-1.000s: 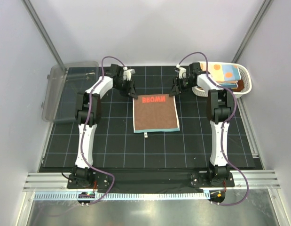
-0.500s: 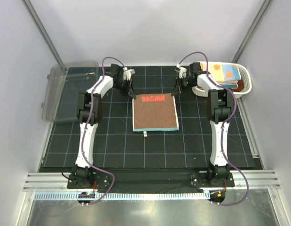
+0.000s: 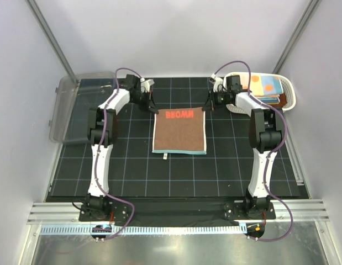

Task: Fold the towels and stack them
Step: Fold the towel

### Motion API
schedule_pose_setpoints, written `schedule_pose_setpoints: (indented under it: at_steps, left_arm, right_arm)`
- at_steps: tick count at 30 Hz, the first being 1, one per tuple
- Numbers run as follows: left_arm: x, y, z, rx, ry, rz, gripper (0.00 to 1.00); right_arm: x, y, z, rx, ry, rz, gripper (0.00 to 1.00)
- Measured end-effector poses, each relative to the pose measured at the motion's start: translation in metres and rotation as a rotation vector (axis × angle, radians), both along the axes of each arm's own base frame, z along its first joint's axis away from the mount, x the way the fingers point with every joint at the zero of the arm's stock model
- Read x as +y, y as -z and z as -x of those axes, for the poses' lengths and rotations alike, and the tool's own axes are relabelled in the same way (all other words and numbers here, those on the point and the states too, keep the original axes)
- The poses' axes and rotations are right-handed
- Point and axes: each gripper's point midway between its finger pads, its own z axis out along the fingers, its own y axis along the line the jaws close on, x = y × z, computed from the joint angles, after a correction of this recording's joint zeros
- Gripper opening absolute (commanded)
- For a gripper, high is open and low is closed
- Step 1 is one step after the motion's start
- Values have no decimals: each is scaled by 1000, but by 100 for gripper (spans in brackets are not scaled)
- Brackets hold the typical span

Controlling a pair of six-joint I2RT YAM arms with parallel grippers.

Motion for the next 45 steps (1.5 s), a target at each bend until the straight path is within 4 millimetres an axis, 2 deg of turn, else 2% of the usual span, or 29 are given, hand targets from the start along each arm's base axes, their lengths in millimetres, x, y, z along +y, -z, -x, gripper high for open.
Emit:
schedule_pose_setpoints:
  at_steps: [7,14,17,24,28,33,37,41,45]
  left_arm:
    - [1,-24,6,-33,-9,11,0]
    - [-1,-53,29,-67,-10,-1,0]
    - [-4,-59,41,-85,-8,-14,0]
    - [-5,-44,82,-47,-11,-58,0]
    - [-2,-37,100,-17,-23,-84,0]
    - [1,-48,109,-37,-47,-96,0]
    - [1,-61,112,-62,-66,-88,0]
    - [1,-55,127,-49,-75,-100,0]
    - [2,-40,150,-3,-84,-118,0]
  right_arm:
    - [-2,-15,6,-60,43,-15,1]
    - [-3,-25,28,-78,87,-27,1]
    - [-3,-33,38,-94,108,-22,1]
    - [-7,-36,73,-78,166,-11,1]
    - [-4,-38,83,-61,183,-16,1]
    - [2,-46,99,-57,194,-12,1]
    - [14,-52,117,-65,188,-2,1]
    - [19,-41,143,-33,193,12,1]
    - [9,-27,159,15,236,37,1]
